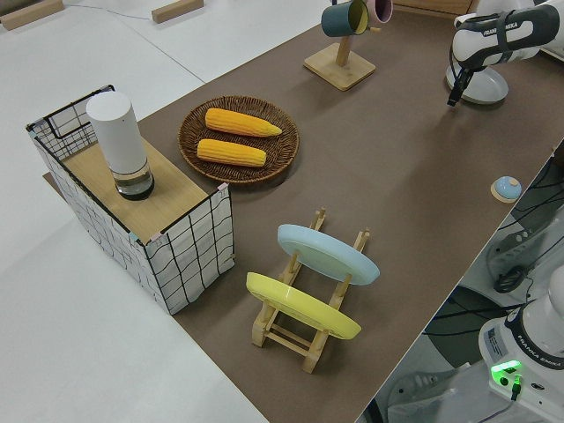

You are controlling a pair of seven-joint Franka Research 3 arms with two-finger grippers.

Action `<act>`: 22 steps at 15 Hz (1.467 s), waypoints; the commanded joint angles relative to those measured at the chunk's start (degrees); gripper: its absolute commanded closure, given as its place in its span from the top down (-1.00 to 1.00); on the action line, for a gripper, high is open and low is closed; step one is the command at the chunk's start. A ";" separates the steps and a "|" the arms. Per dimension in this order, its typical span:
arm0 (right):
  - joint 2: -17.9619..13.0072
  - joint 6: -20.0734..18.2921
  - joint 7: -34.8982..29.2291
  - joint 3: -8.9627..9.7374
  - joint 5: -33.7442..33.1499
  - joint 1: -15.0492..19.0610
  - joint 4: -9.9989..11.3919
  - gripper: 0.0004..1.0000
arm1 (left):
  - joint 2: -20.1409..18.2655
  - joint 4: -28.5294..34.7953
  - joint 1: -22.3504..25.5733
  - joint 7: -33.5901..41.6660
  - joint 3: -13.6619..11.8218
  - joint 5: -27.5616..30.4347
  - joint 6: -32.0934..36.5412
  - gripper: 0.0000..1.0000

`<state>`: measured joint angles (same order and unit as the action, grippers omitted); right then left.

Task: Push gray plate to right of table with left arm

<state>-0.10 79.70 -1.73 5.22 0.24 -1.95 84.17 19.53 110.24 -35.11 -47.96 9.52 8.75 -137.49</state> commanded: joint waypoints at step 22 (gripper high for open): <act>-0.43 -0.69 0.15 0.32 0.46 0.63 0.03 0.97 | -23.31 -10.64 26.76 43.19 -9.43 -7.44 44.39 0.99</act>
<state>-0.10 79.70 -1.73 5.22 0.24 -1.95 84.17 -3.66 105.96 -8.82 -8.46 2.18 2.31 -99.47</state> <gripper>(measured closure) 0.013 0.004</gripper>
